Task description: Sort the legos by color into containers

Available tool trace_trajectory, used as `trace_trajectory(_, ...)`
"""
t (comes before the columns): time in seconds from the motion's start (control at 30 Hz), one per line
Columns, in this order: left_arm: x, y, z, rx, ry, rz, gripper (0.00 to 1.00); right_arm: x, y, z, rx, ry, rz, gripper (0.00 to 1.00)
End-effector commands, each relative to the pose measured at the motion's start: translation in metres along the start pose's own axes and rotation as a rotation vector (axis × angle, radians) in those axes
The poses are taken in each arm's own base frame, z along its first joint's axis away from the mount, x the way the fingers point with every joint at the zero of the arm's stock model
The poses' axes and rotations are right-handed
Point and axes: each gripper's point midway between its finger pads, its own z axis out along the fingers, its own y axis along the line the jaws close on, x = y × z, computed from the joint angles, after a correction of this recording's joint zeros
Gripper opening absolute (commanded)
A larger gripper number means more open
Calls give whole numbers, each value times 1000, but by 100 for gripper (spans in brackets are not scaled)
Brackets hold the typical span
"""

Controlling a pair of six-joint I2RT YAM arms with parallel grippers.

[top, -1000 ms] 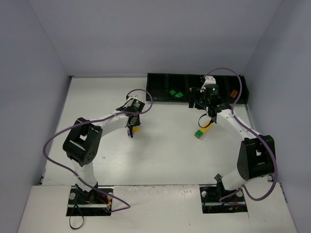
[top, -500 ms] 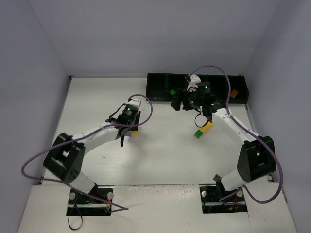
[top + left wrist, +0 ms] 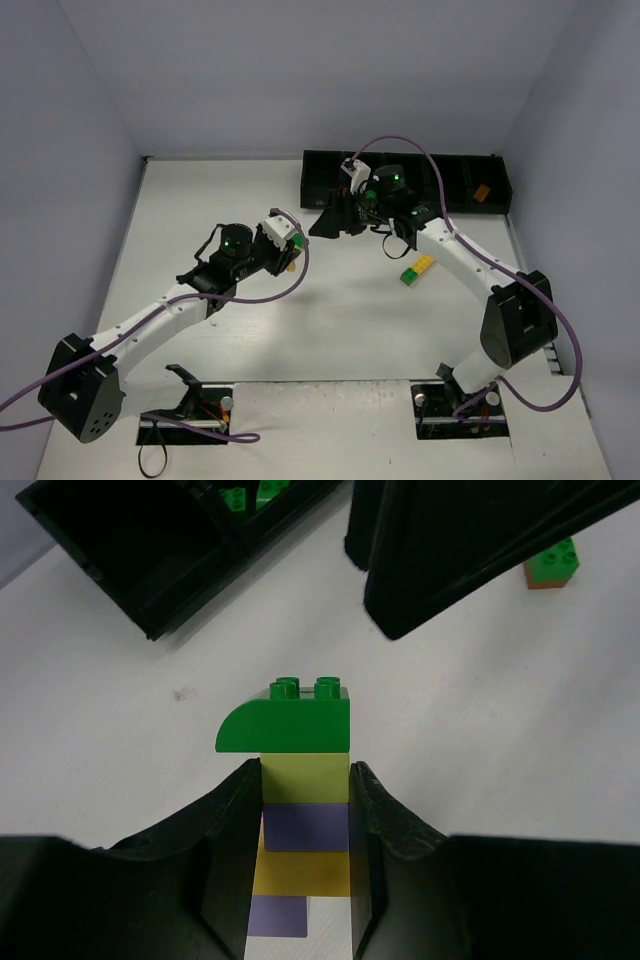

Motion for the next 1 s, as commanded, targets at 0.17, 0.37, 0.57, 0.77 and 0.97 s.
trace_trajectory(0.17, -69, -16, -14, 104, -239, 111, 0, -5, 46, 9, -169, 28, -9, 77)
trace_trajectory(0.37, -74, -21, -17, 120, -260, 126, 0, 5, 45, 20, -174, 63, 16, 76)
trace_trajectory(0.57, -71, -21, -16, 121, -249, 134, 0, 2, 48, 22, -177, 60, 1, 58)
trace_trajectory(0.77, -62, -21, -13, 122, -222, 125, 0, 0, 47, 21, -169, 50, -12, 44)
trace_trajectory(0.97, -53, -22, -8, 125, -191, 104, 0, -3, 44, 20, -154, 36, -30, 19)
